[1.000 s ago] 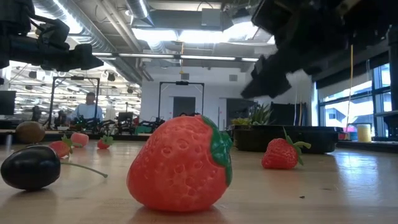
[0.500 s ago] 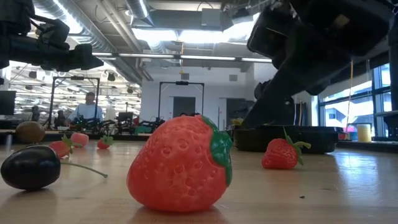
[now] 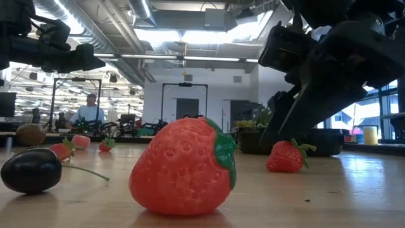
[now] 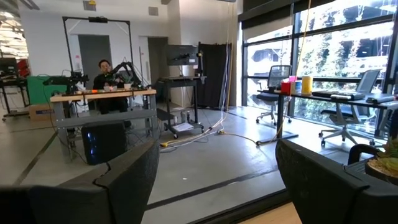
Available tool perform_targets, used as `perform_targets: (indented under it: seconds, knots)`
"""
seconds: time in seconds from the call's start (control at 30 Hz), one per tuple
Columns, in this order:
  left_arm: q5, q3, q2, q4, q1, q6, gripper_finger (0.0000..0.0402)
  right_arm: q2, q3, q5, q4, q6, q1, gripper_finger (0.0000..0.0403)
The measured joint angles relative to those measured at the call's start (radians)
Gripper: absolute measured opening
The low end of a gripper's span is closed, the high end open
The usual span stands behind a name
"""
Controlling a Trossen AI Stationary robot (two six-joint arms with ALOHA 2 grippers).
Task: Pick and placing Produce into tupperware
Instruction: Put the red strawberry into the of the black bin
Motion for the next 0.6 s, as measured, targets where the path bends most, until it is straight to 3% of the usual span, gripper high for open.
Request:
perform_targets:
  seconds: [0.6]
  knots:
    - [0.000, 0.000, 0.000, 0.000, 0.000, -0.012, 0.0315, 0.081, 0.000, 0.051, 0.046, 0.029, 0.043, 0.0333]
